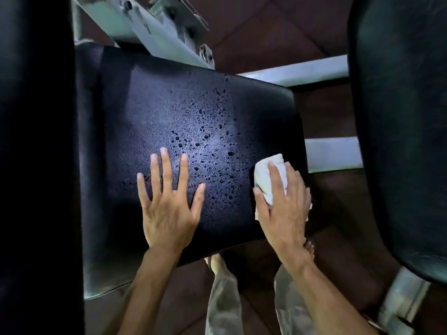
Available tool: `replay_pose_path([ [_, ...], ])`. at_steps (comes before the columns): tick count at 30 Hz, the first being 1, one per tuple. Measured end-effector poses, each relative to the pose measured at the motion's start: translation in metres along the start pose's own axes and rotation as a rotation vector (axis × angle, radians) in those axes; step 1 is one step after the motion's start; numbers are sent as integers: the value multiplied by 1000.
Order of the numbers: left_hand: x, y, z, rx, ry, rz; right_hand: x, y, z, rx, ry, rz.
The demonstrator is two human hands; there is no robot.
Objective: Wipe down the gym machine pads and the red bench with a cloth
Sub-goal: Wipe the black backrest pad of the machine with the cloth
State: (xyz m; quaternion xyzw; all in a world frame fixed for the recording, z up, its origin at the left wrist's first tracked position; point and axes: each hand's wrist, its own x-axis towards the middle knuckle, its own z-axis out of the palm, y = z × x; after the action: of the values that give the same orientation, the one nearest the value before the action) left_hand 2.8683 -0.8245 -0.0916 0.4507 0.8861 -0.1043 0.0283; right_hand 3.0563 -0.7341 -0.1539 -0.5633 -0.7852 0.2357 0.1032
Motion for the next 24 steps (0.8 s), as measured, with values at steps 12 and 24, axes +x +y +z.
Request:
replay_pose_path([
  [12, -1, 1, 2, -14, -11, -21, 139, -41, 18, 71, 184, 242],
  [24, 0, 3, -2, -63, -51, -43, 17, 32, 2, 57, 28, -188],
])
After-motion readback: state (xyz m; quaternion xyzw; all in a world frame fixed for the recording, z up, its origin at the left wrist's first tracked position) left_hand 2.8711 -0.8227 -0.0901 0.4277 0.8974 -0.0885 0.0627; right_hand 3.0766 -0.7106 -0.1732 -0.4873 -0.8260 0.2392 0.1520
